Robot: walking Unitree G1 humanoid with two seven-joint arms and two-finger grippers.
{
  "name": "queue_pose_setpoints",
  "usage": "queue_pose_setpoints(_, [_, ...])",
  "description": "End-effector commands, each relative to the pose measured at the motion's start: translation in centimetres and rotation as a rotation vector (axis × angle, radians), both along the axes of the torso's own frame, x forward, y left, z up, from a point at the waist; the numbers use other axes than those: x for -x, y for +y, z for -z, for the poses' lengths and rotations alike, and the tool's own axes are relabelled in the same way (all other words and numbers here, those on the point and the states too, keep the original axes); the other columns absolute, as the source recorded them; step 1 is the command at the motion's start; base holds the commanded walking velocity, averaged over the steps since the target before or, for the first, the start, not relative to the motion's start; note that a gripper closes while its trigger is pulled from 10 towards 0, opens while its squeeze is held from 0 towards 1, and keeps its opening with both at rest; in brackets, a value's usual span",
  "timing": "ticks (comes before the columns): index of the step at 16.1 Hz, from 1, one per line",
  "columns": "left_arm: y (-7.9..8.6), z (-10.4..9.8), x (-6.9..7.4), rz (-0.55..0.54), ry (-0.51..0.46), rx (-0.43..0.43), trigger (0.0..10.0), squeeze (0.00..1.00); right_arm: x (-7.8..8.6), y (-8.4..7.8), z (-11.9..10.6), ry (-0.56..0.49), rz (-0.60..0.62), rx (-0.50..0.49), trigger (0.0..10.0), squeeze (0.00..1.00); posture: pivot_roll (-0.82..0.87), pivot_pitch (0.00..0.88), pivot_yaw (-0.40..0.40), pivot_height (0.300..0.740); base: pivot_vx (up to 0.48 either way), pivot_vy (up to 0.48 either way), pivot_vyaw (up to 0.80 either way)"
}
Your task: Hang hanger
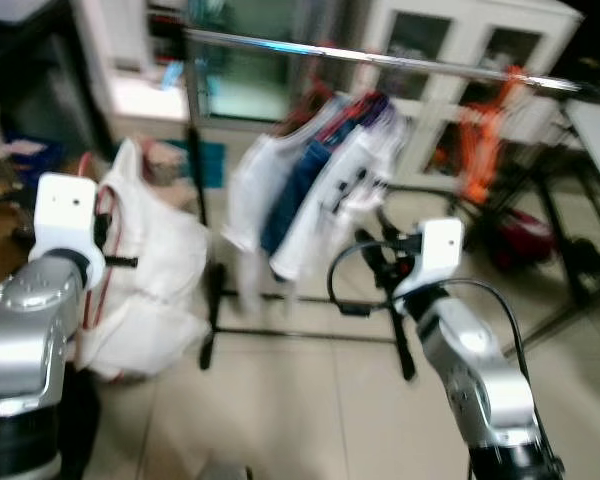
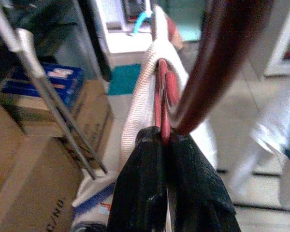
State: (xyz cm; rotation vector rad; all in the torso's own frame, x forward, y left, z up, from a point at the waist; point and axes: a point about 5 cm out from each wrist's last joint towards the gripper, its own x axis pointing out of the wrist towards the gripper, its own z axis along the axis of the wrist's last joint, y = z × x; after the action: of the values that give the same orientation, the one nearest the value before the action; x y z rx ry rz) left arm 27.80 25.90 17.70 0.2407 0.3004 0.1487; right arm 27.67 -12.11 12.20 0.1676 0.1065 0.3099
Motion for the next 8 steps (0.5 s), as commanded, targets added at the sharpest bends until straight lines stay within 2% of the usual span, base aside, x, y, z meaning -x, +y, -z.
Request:
queue_pose_setpoints(1, [-0.9,-0.8,-0.7,0.066,-0.023,-0.017,10.0,0.00,0.0,-1.5,0.4,0.037,0.075,-0.010,10.0,0.00,0.12,0.037,-0.067,0.740,0.345,0.000,0.00])
queue_pose_setpoints(5, [-1.7,-1.0,-1.1,0.134,-0.010,-0.008,10.0,0.00,0.1,-2.1,0.7,0.050,0.104,-0.005,10.0,0.00,0.11,0.038,-0.059,0.740,0.344,0.000,0.00])
queue_pose_setpoints(7, [-3.3,-0.4,-1.1,0.223,0.026,0.037,10.0,0.00,0.3,-3.2,1.0,0.072,0.185,0.014,10.0,0.00,0.11,0.040,-0.054,0.740,0.343,0.000,0.00])
queue_pose_setpoints(8, [-4.3,0.1,-0.8,0.276,0.052,0.071,10.0,0.00,0.4,-3.7,1.3,0.100,0.221,0.005,10.0,0.00,0.11,0.041,-0.052,0.740,0.337,0.000,-0.80])
